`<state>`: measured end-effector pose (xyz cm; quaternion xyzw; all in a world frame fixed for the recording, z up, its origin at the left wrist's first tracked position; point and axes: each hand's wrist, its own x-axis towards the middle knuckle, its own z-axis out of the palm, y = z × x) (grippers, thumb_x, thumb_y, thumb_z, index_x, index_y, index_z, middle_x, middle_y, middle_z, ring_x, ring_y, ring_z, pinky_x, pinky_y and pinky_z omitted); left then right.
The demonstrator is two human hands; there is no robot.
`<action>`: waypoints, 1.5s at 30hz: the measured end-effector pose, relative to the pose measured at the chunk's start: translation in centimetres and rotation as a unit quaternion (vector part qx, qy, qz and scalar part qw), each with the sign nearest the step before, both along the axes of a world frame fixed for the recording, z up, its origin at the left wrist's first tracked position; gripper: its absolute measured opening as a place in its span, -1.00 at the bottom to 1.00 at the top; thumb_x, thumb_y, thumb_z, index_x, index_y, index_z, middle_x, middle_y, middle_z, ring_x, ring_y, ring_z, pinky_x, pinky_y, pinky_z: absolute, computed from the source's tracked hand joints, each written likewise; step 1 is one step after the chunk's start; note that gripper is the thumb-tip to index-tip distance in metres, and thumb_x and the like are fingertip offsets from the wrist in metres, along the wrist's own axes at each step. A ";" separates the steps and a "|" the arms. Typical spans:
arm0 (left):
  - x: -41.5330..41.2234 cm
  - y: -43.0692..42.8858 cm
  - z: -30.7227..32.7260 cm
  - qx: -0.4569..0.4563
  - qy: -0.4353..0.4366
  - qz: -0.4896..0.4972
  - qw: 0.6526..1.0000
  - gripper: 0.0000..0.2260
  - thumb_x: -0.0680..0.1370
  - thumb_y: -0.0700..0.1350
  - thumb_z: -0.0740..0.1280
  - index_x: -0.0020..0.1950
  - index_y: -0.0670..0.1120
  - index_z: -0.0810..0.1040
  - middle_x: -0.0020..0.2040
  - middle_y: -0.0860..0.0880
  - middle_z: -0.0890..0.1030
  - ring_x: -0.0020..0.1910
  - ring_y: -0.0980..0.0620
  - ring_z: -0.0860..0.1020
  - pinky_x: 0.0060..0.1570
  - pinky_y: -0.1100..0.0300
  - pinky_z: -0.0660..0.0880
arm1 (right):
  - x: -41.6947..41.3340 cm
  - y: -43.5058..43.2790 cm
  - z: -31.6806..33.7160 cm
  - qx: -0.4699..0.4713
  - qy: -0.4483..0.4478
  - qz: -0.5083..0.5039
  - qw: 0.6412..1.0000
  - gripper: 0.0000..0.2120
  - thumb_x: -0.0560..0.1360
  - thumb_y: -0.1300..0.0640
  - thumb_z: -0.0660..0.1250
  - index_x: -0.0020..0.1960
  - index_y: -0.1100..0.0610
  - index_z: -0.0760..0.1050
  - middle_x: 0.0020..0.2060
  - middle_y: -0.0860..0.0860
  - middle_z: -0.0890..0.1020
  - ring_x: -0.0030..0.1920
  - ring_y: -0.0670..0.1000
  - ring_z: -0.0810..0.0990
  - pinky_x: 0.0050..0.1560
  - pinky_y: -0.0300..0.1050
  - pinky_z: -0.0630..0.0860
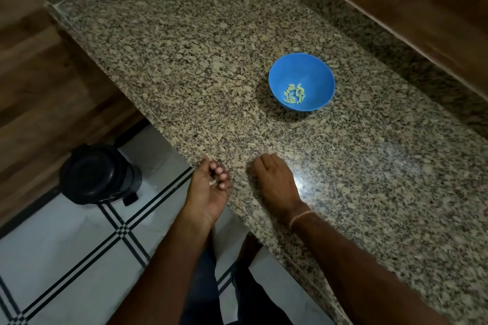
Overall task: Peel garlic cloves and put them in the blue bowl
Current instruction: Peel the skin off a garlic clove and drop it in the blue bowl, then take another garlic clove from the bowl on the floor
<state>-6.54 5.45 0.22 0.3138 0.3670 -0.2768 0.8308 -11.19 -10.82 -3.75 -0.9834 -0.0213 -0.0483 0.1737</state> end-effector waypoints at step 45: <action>20.3 56.7 -43.1 0.068 0.232 0.313 0.918 -0.68 0.75 0.04 0.10 0.25 -0.13 0.54 0.04 -0.19 0.61 -0.09 -0.09 0.59 -0.03 0.11 0.62 | 28.5 61.6 -40.2 0.554 0.509 -0.412 0.514 -0.78 0.69 0.42 0.13 -0.06 0.27 0.47 -0.25 0.10 0.58 -0.23 0.00 0.53 -0.28 -0.23 0.58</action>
